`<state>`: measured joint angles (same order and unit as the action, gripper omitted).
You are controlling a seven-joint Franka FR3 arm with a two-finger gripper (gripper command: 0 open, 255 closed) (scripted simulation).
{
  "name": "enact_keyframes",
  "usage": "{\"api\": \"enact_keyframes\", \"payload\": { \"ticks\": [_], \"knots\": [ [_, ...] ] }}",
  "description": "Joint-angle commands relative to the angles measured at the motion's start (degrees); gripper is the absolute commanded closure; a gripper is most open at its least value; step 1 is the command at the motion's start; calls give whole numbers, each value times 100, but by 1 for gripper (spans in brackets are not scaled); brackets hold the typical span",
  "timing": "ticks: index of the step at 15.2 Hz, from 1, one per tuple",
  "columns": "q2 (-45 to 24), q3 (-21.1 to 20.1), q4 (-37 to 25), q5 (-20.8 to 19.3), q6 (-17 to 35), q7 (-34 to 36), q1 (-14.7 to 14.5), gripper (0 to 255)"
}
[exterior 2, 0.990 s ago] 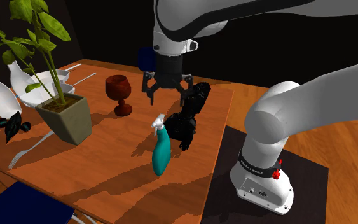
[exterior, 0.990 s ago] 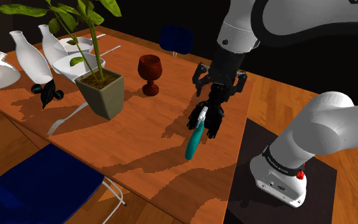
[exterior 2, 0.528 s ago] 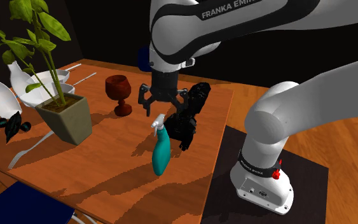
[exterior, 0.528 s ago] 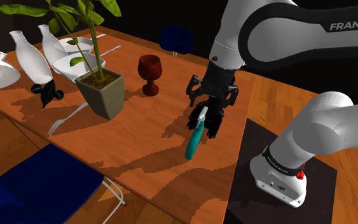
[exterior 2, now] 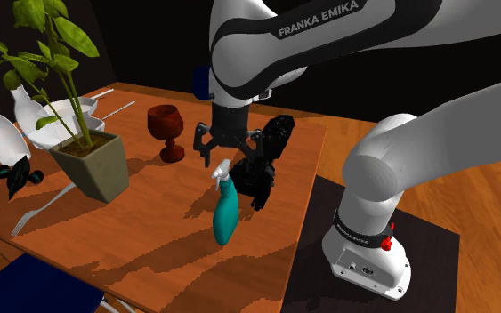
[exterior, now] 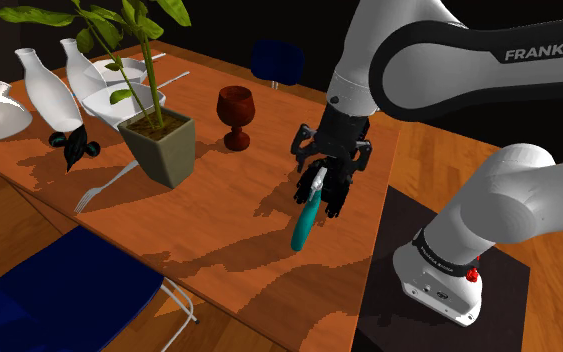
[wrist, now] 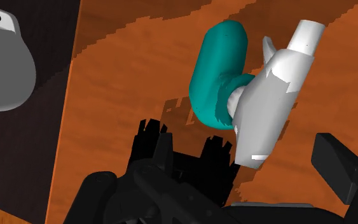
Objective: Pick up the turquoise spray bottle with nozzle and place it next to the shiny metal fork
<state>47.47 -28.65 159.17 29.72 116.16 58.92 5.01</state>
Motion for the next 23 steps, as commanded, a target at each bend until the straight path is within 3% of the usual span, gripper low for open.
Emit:
{"api": "enact_keyframes", "payload": {
  "ticks": [1,2,11,23],
  "knots": [
    [0,0,0,0,0,0,0,0],
    [0,0,0,0,0,0,0,255],
    [-1,0,0,0,1,-1,0,255],
    [251,351,-758,-360,-997,141,114,255]
  ]
}}
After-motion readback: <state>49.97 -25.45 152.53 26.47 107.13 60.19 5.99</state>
